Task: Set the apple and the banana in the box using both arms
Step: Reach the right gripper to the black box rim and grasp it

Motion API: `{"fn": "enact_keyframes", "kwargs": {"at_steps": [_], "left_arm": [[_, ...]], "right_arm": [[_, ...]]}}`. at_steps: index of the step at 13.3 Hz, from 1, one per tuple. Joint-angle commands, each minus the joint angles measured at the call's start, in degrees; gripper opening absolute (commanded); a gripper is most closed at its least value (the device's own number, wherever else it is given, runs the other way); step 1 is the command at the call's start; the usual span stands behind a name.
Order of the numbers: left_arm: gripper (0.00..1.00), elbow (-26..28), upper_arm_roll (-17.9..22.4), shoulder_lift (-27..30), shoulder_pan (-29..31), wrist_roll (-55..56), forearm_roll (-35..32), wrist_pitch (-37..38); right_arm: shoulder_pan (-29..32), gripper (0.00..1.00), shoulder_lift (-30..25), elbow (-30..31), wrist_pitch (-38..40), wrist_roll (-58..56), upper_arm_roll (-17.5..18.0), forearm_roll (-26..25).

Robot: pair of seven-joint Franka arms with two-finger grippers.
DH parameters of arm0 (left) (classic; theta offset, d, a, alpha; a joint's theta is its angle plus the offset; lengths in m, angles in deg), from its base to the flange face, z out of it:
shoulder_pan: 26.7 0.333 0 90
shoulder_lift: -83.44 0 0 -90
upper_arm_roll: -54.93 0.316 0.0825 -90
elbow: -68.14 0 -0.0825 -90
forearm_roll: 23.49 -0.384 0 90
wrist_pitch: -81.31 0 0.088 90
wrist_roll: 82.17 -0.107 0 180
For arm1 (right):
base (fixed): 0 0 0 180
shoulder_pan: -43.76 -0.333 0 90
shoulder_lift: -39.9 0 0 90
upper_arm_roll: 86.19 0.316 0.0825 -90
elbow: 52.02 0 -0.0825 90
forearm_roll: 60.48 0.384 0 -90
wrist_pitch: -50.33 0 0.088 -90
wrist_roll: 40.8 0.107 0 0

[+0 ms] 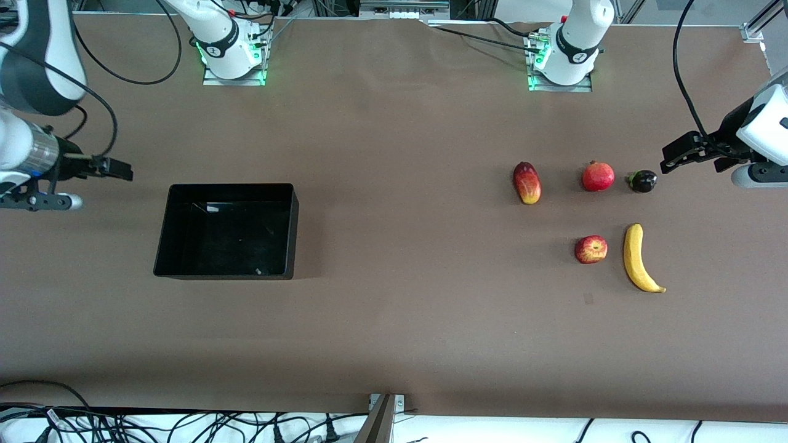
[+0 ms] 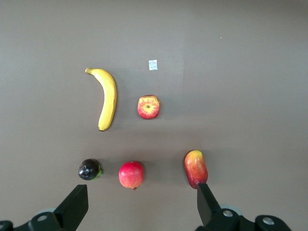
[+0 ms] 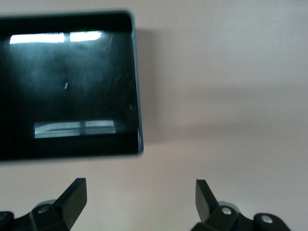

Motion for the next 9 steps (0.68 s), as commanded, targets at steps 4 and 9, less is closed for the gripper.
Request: {"fn": "enact_keyframes", "kwargs": {"at_steps": [4,9], "left_arm": [[1.0,-0.44,0.18,0.0,0.13,-0.27,2.07,0.8],[1.0,-0.44,0.27,0.0,0.13,-0.27,2.07,0.8]], "right_arm": [[-0.34,1.0,1.48,20.15,-36.36,6.59,0.72,-0.49],[-0.34,1.0,10.34,23.96,-54.07,-1.47,0.63,-0.75]]}}
